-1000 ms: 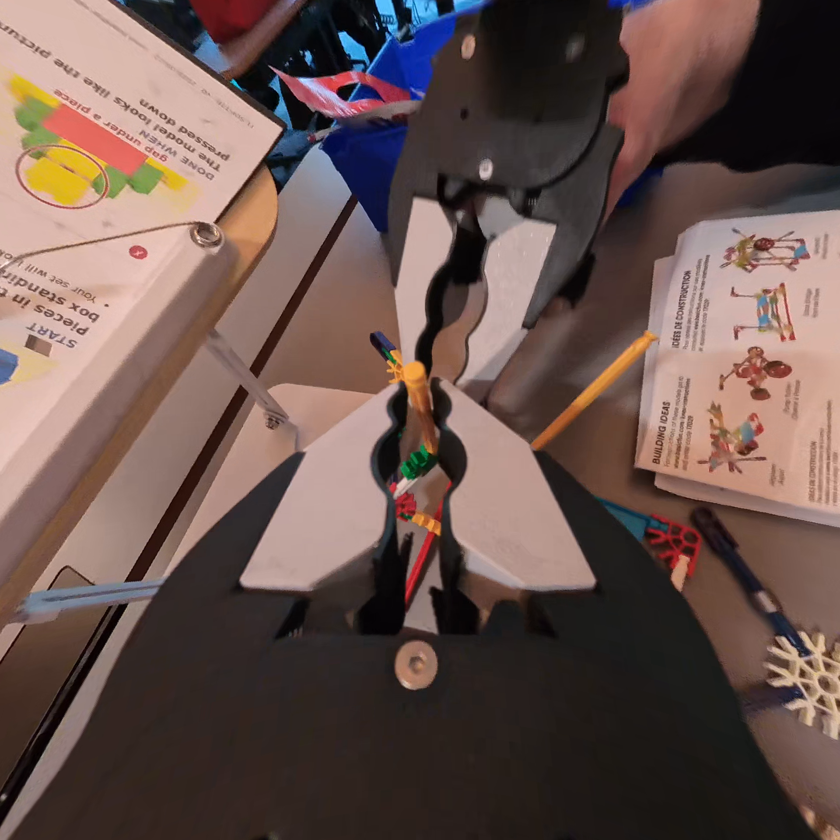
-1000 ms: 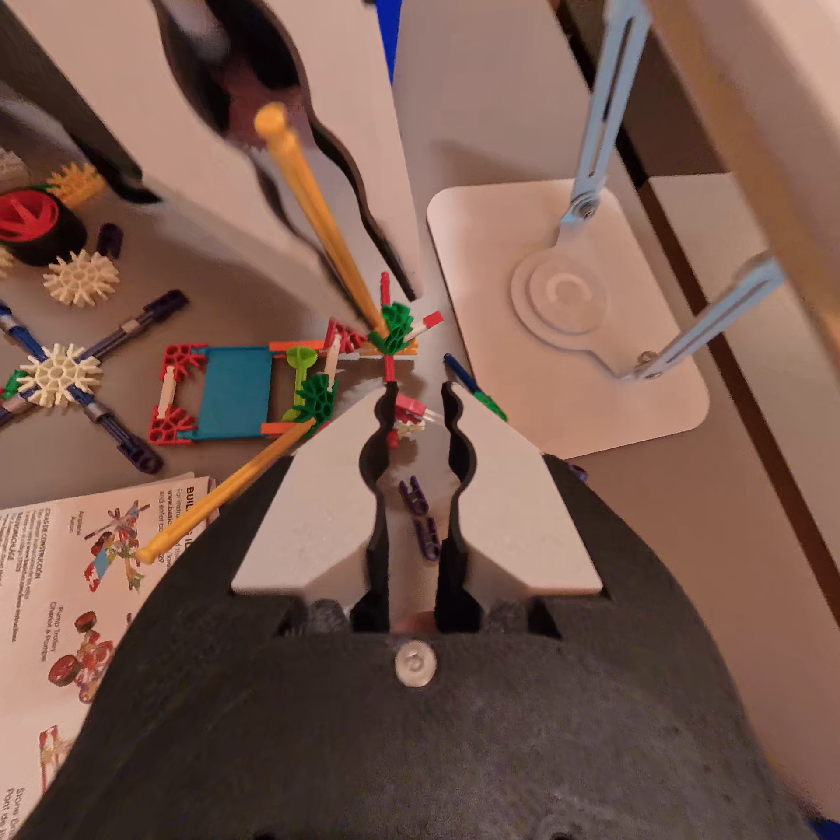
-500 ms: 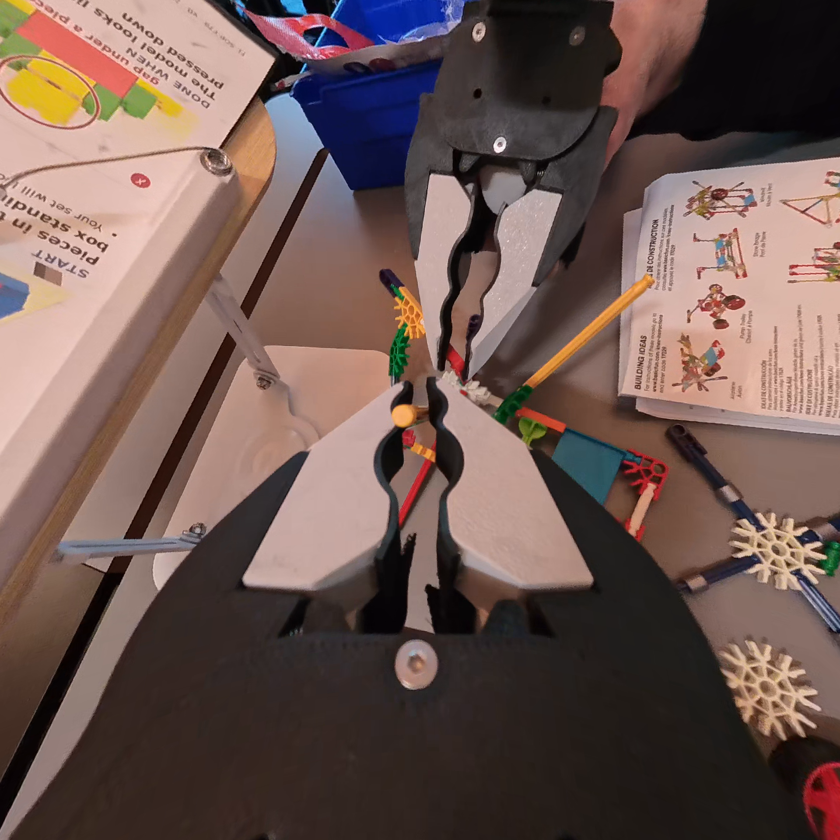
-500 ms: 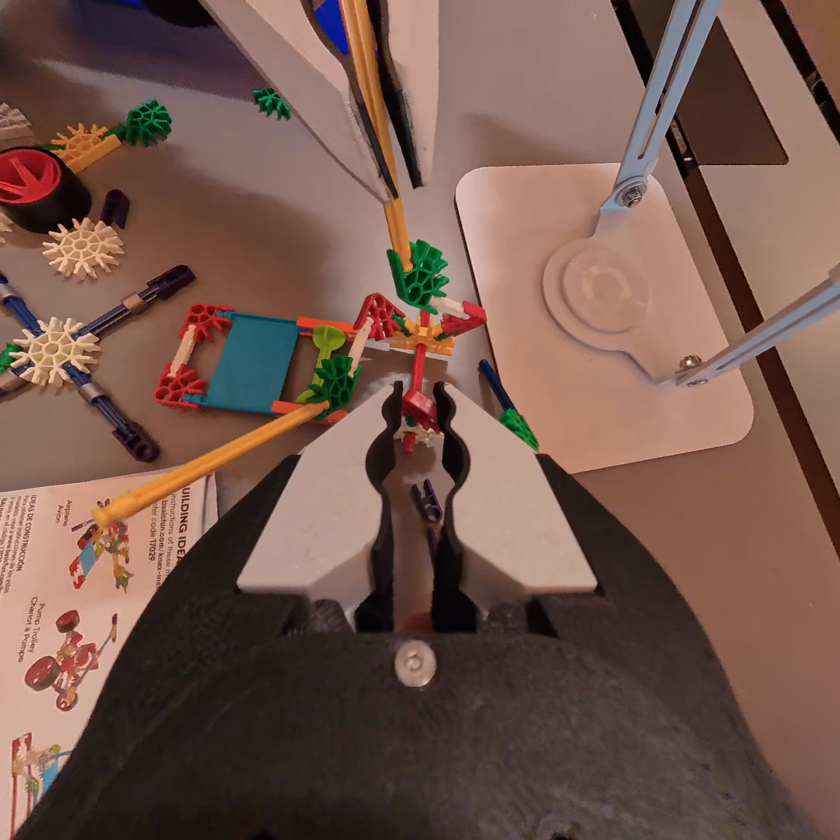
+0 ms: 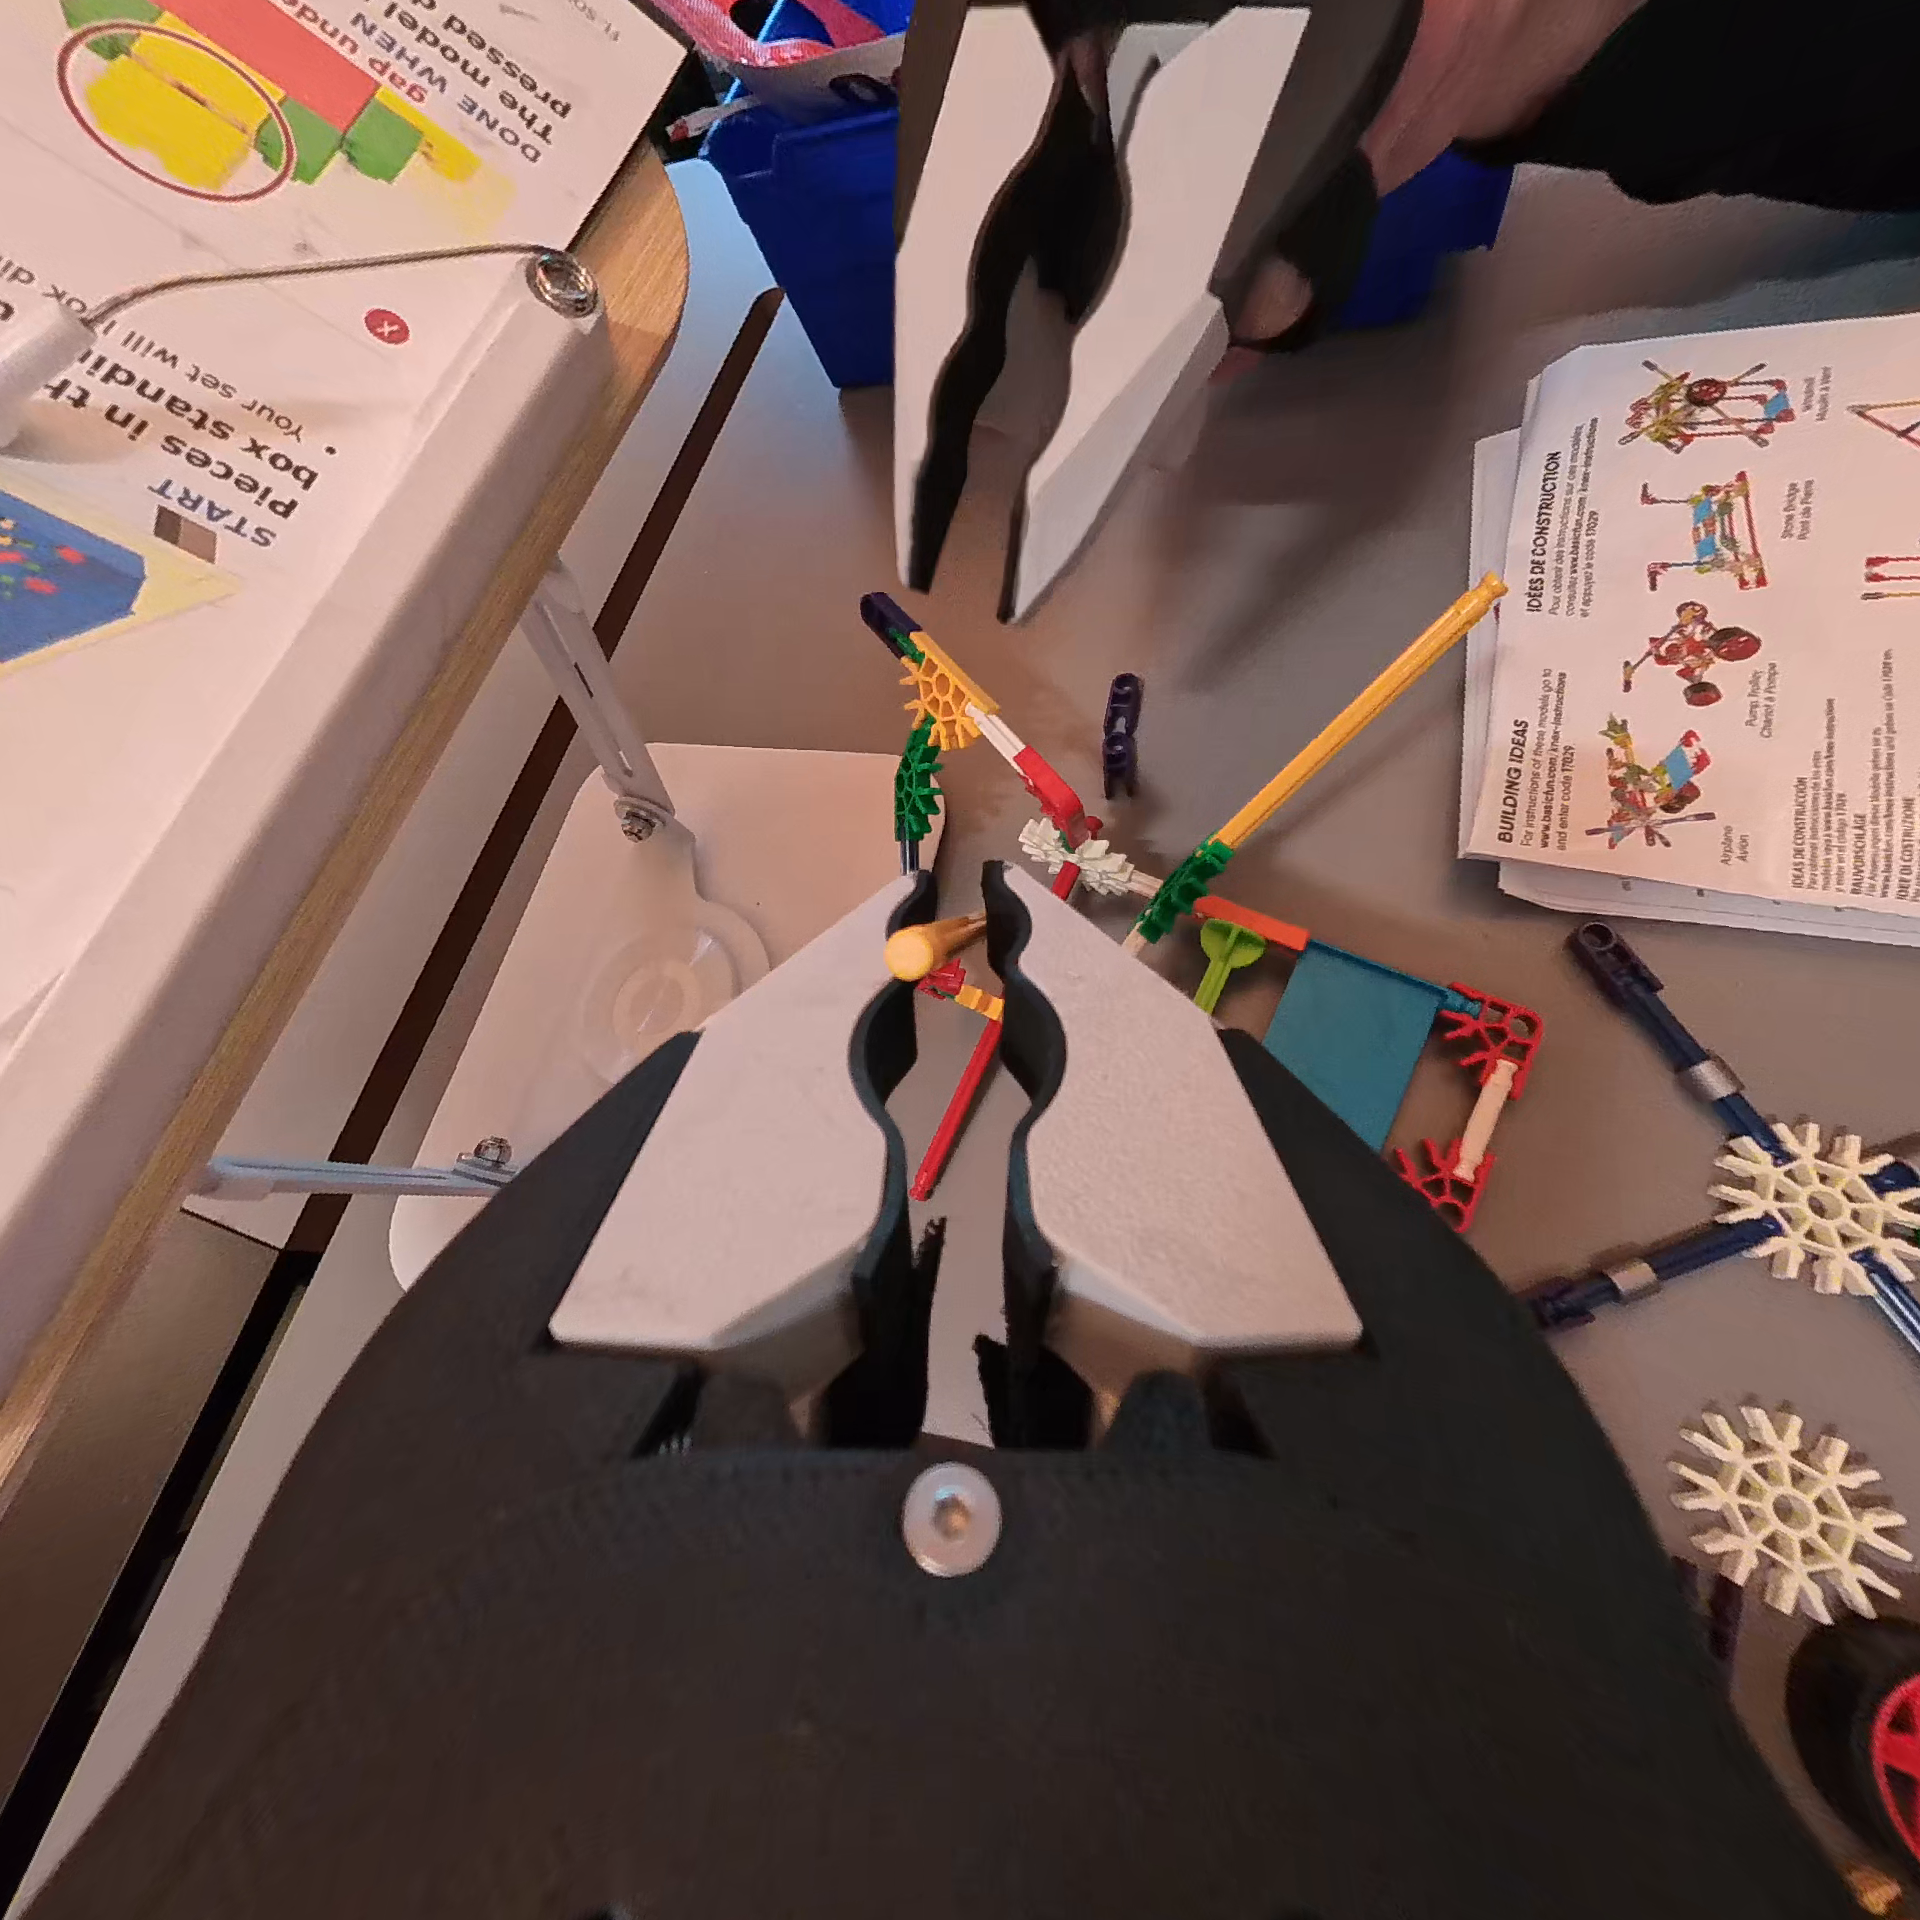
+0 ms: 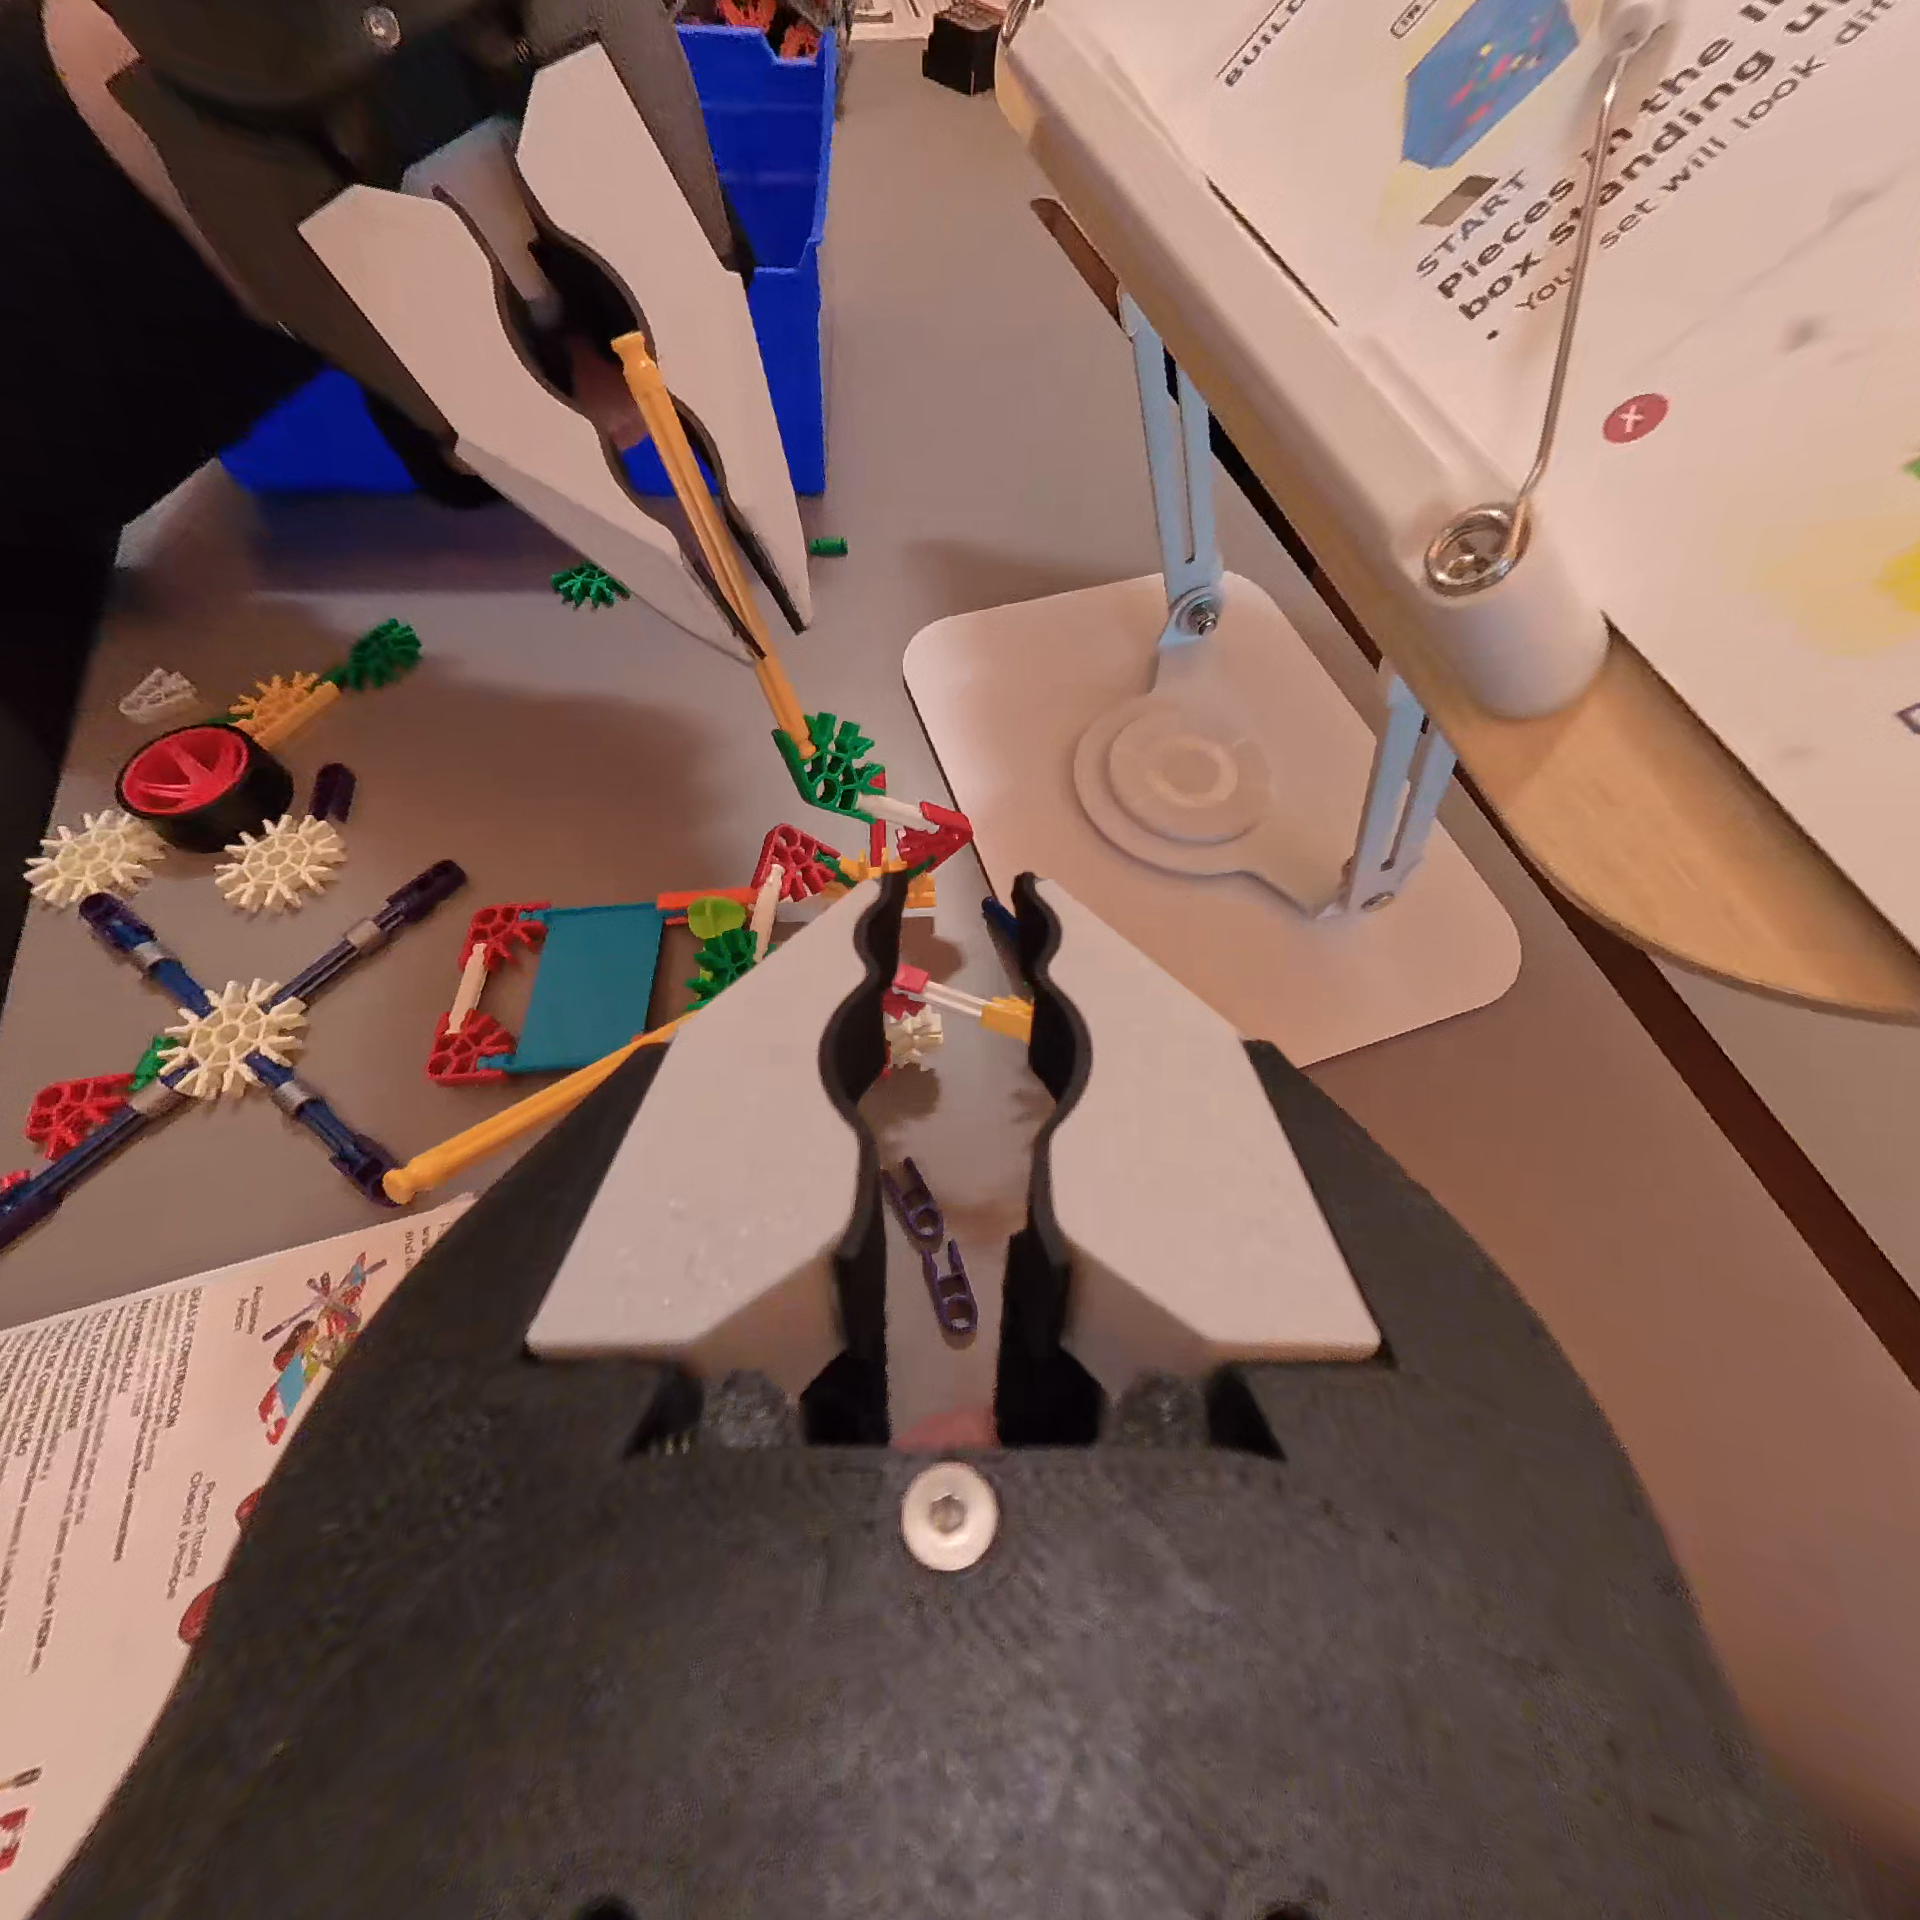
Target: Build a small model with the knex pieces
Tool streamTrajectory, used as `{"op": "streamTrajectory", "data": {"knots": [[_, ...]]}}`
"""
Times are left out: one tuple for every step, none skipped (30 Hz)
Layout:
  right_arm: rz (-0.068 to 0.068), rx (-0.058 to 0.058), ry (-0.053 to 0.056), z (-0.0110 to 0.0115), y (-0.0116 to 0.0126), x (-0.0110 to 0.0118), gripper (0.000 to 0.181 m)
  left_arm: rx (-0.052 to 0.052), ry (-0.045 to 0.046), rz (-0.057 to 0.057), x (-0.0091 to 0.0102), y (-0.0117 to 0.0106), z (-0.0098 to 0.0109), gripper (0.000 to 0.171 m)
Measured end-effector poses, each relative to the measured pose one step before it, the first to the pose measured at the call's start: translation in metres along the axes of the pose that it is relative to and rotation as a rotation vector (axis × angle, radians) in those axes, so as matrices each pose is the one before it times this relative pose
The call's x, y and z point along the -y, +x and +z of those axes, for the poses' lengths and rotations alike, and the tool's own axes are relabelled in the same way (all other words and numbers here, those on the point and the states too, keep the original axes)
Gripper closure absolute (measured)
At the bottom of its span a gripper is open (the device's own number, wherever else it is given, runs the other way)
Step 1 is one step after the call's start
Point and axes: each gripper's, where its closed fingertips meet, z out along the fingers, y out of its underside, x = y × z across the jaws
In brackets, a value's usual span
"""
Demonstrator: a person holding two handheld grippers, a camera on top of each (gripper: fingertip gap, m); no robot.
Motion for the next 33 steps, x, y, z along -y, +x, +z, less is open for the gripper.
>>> {"op": "streamTrajectory", "data": {"knots": [[-0.0046,-0.0027,-0.0094,0.00226,-0.00088,-0.00170,0.158,-0.0012,-0.00024,-0.0003,-0.00003,0.00006,-0.00012,0.164],[-0.0070,0.0009,-0.0132,0.00312,-0.00178,-0.00245,0.154,0.0001,-0.00149,0.0018,-0.00025,-0.00006,-0.00021,0.164],[-0.0064,0.0004,-0.0135,0.00329,-0.00179,-0.00255,0.151,0.0012,-0.00156,0.0019,-0.00042,-0.00030,-0.00021,0.164],[-0.0050,0.0008,-0.0101,0.00305,-0.00151,-0.00209,0.149,-0.0012,-0.00067,-0.0010,-0.00022,-0.00003,-0.00029,0.164],[-0.0050,0.0061,-0.0058,0.00251,-0.00222,-0.00150,0.147,-0.0016,-0.00011,-0.0003,-0.00024,0.00004,-0.00006,0.164],[-0.0055,0.0052,-0.0055,0.00180,-0.00174,-0.00144,0.146,-0.0001,0.00051,0.0001,-0.00020,-0.00010,-0.00012,0.164],[-0.0056,-0.0034,-0.0073,0.00134,0.00018,-0.00181,0.146,-0.0007,0.00057,-0.0011,-0.00008,-0.00014,-0.00004,0.164],[-0.0073,-0.0072,-0.0090,0.00108,0.00123,-0.00227,0.145,-0.0021,-0.00023,-0.0003,-0.00024,0.00022,-0.00009,0.164],[-0.0125,-0.0078,-0.0143,0.00116,0.00136,-0.00350,0.145,-0.0032,-0.00072,0.0009,-0.00036,0.00036,-0.00023,0.164],[-0.0177,-0.0122,-0.0225,0.00141,0.00194,-0.00506,0.145,-0.0005,-0.00061,0.0007,-0.00028,-0.00011,-0.00025,0.164],[-0.0165,-0.0126,-0.0245,0.00174,0.00211,-0.00546,0.145,0.0001,-0.00057,-0.0013,-0.00046,-0.00043,-0.00017,0.164],[-0.0112,-0.0034,-0.0191,0.00168,0.00098,-0.00499,0.145,-0.0026,-0.00021,-0.0021,-0.00039,-0.00003,-0.00028,0.164],[-0.0061,0.0081,-0.0141,0.00164,-0.00060,-0.00428,0.145,-0.0033,-0.00045,-0.0025,-0.00049,0.00008,-0.00038,0.164],[-0.0041,0.0117,-0.0143,0.00155,-0.00133,-0.00421,0.145,-0.0007,-0.00153,-0.0007,-0.00050,-0.00029,-0.00032,0.164],[-0.0123,0.0040,-0.0128,0.00115,-0.00081,-0.00341,0.143,0.0033,-0.00235,0.0002,-0.00062,-0.00077,-0.00027,0.163],[-0.0234,-0.0047,-0.0073,0.00012,-0.00019,-0.00196,0.141,0.0024,-0.00301,-0.0019,-0.00062,-0.00081,-0.00022,0.163],[-0.0228,-0.0014,-0.0080,-0.00085,-0.00089,-0.00114,0.142,-0.0019,-0.00075,-0.0017,-0.00041,-0.00016,-0.00024,0.163],[-0.0127,0.0065,-0.0087,-0.00150,-0.00154,-0.00079,0.143,0.0015,-0.00272,-0.0003,-0.00077,-0.00056,-0.00021,0.163],[-0.0052,0.0087,-0.0048,-0.00189,-0.00136,-0.00029,0.145,0.0035,-0.00460,0.0002,-0.00106,-0.00093,-0.00019,0.162],[-0.0049,0.0073,-0.0047,-0.00174,-0.00078,-0.00081,0.147,-0.0012,-0.00153,-0.0013,-0.00046,-0.00026,-0.00021,0.161],[-0.0067,0.0069,-0.0055,-0.00159,-0.00087,-0.00123,0.151,-0.0020,-0.00029,-0.0025,-0.00033,0.00002,-0.00023,0.161],[-0.0052,0.0115,-0.0054,-0.00159,-0.00163,-0.00122,0.154,0.0018,-0.00307,-0.0007,-0.00069,-0.00055,-0.00008,0.160],[-0.0034,0.0185,-0.0055,-0.00173,-0.00293,-0.00104,0.155,0.0004,-0.00133,-0.0007,-0.00035,-0.00042,-0.00015,0.159],[-0.0034,0.0216,-0.0087,-0.00192,-0.00373,-0.00124,0.157,-0.0012,-0.00049,-0.0019,-0.00037,-0.00022,-0.00022,0.159],[-0.0029,0.0217,-0.0142,-0.00230,-0.00381,-0.00172,0.161,0.0012,-0.00232,-0.0017,-0.00070,-0.00069,-0.00040,0.158],[-0.0028,0.0227,-0.0123,-0.00258,-0.00419,-0.00130,0.164,0.0019,-0.00012,-0.0035,-0.00045,-0.00104,-0.00051,0.157],[-0.0050,0.0255,-0.0066,-0.00258,-0.00498,-0.00057,0.163,0.0014,0.00026,-0.0055,-0.00042,-0.00113,-0.00040,0.157],[-0.0067,0.0192,-0.0076,-0.00198,-0.00426,-0.00075,0.163,0.0017,-0.00062,-0.0048,-0.00056,-0.00105,-0.00022,0.156],[-0.0050,-0.0023,-0.0145,-0.00088,-0.00060,-0.00164,0.160,0.0015,0.00055,-0.0048,-0.00048,-0.00085,0.00003,0.156],[-0.0022,-0.0212,-0.0188,-0.00025,0.00283,-0.00189,0.155,0.0040,-0.00167,-0.0059,-0.00089,-0.00140,0.00001,0.156],[0.0020,-0.0251,-0.0118,0.00023,0.00408,-0.00081,0.151,-0.0002,0.00235,-0.0075,-0.00030,-0.00102,-0.00042,0.155],[0.0060,-0.0146,-0.0041,0.00099,0.00251,-0.00019,0.148,-0.0031,0.00206,-0.0066,-0.00039,-0.00046,-0.00045,0.155],[0.0037,-0.0042,-0.0105,0.00206,0.00075,-0.00184,0.148,-0.0012,0.00146,-0.0013,-0.00050,-0.00051,-0.00059,0.156]]}}
